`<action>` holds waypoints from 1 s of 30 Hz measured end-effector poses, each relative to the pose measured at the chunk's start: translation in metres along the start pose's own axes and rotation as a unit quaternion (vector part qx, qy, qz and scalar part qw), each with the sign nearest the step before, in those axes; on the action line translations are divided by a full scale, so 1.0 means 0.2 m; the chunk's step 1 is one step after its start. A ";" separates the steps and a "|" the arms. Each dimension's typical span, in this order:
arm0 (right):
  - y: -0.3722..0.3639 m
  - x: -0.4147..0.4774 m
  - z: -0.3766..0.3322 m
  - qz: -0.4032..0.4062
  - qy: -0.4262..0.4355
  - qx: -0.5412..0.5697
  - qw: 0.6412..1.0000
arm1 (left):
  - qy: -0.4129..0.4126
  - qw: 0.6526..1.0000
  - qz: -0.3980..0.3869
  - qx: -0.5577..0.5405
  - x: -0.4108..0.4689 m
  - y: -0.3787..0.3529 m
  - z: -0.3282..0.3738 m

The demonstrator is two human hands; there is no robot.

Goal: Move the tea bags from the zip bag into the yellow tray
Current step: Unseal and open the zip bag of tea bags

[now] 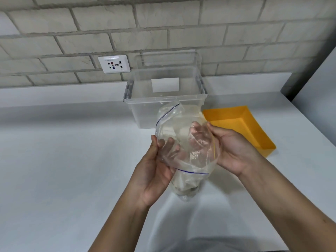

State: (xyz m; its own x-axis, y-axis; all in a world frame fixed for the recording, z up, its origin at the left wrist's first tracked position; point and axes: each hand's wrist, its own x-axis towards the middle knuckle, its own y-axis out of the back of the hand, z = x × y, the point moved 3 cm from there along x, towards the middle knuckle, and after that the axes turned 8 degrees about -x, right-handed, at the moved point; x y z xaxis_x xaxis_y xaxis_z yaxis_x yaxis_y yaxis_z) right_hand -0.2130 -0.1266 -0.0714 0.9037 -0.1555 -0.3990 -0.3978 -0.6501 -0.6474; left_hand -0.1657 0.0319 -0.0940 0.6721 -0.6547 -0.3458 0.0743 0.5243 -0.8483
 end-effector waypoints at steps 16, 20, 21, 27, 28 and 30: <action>0.16 0.21 0.01 0.132 -0.024 -0.042 0.990 | -0.190 0.889 0.209 0.361 0.11 0.22 0.22; 0.12 0.19 0.00 0.134 -0.005 -0.030 0.990 | -0.446 0.729 0.121 0.505 0.00 0.03 0.28; 0.11 0.19 0.00 0.128 -0.004 -0.031 0.991 | -0.456 0.689 0.084 0.558 0.00 -0.01 0.27; 0.11 0.20 0.03 0.101 -0.028 -0.135 0.985 | -0.256 0.563 0.031 0.785 0.11 0.03 0.11; 0.12 0.20 0.02 0.104 -0.033 -0.155 0.982 | -0.229 0.625 0.045 0.745 0.12 0.05 0.10; 0.14 0.18 0.00 0.120 -0.029 -0.190 0.974 | -0.177 0.776 0.115 0.594 0.15 0.09 0.12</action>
State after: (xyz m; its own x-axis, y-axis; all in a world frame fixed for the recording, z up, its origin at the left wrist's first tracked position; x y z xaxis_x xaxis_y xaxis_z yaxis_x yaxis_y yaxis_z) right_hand -0.1924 -0.1506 -0.1038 0.7763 -0.3020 -0.5533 -0.4992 -0.8305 -0.2471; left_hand -0.1264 0.0353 -0.1108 0.9130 -0.3886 -0.1241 0.4079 0.8746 0.2621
